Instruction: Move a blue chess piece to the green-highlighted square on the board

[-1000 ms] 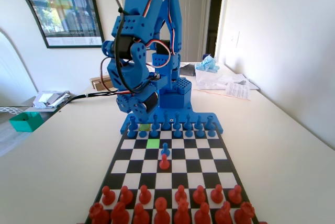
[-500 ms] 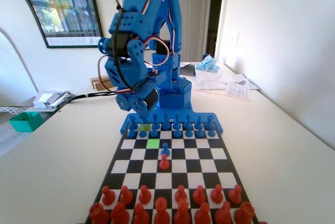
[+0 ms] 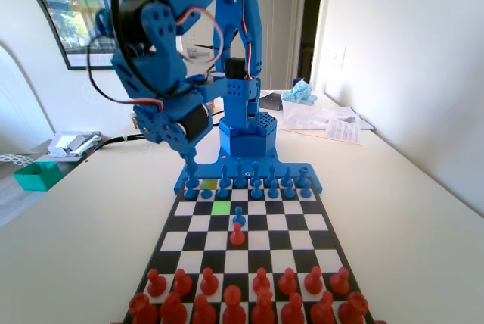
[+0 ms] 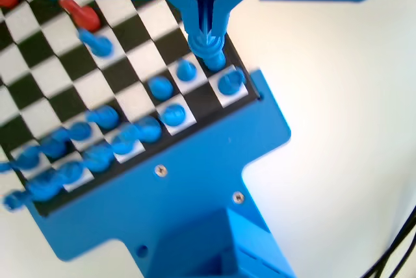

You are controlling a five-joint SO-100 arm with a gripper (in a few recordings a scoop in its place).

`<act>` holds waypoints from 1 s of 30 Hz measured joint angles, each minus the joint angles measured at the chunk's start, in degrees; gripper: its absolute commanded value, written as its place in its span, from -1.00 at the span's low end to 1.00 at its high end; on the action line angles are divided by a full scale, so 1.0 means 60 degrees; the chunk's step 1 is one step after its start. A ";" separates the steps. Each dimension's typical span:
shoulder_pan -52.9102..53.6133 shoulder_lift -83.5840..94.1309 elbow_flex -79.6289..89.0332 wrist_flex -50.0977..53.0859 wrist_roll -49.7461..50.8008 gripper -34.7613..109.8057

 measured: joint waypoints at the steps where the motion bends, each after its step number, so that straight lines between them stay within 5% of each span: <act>1: -0.0146 0.0000 -0.0278 0.0117 0.0161 -0.51; 15: -0.1333 -0.0776 -0.1685 -0.0923 0.1802 -0.51; 30: -0.2109 -0.1113 0.0791 -0.3340 0.2080 -0.51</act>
